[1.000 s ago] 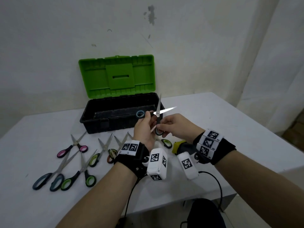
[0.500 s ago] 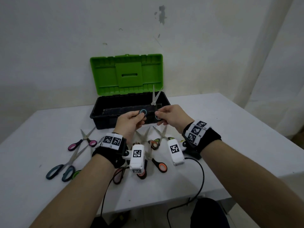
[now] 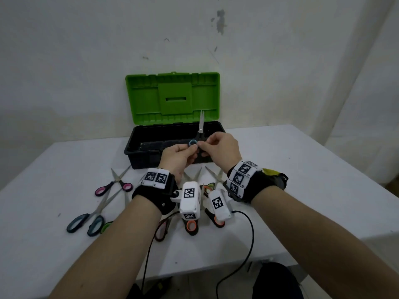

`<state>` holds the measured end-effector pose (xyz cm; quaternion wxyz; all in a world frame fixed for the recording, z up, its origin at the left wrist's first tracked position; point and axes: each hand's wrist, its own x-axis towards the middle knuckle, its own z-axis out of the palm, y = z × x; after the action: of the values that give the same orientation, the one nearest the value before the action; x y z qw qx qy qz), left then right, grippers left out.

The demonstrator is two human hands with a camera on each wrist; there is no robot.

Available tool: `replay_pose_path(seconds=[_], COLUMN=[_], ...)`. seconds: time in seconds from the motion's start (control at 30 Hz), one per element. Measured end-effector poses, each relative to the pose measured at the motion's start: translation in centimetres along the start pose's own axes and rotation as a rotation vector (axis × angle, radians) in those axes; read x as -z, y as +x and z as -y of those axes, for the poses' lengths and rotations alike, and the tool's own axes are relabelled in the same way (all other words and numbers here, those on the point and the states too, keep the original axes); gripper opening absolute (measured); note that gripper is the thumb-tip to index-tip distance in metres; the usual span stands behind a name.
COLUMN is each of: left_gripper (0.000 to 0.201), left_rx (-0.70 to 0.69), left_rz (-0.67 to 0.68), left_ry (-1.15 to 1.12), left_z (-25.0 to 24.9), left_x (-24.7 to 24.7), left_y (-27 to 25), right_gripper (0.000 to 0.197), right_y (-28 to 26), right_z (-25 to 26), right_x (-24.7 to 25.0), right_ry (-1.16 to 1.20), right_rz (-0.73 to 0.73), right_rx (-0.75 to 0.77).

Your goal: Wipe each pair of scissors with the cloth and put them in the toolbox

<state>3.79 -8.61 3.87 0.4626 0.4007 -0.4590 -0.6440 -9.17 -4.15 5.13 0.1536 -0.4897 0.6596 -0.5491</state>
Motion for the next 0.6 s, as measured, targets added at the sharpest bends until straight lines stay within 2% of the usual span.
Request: replay_pose_path(seconds=[0.1, 0.2, 0.3, 0.4, 0.6], left_gripper=[0.007, 0.013, 0.017, 0.02, 0.034], left_rx=[-0.15, -0.283, -0.332, -0.315, -0.362], left_rz=[0.02, 0.061, 0.094, 0.136, -0.168], left_ry=[0.202, 0.392, 0.471, 0.509, 0.774], left_z=[-0.6, -1.1, -1.3, -1.7, -4.2], left_x=[-0.4, -0.4, -0.1, 1.1, 8.0], left_y=[0.0, 0.2, 0.6, 1.4, 6.1], right_gripper=[0.03, 0.038, 0.033, 0.023, 0.043], right_y=[0.5, 1.6, 2.6, 3.5, 6.7], right_z=[-0.2, -0.1, 0.6, 1.2, 0.7], right_x=[0.0, -0.1, 0.2, 0.7, 0.5], right_ry=[-0.009, 0.04, -0.057, -0.22, -0.565], right_rz=[0.025, 0.051, 0.08, 0.056, 0.13], right_rx=[-0.061, -0.141, -0.132, -0.055, -0.075])
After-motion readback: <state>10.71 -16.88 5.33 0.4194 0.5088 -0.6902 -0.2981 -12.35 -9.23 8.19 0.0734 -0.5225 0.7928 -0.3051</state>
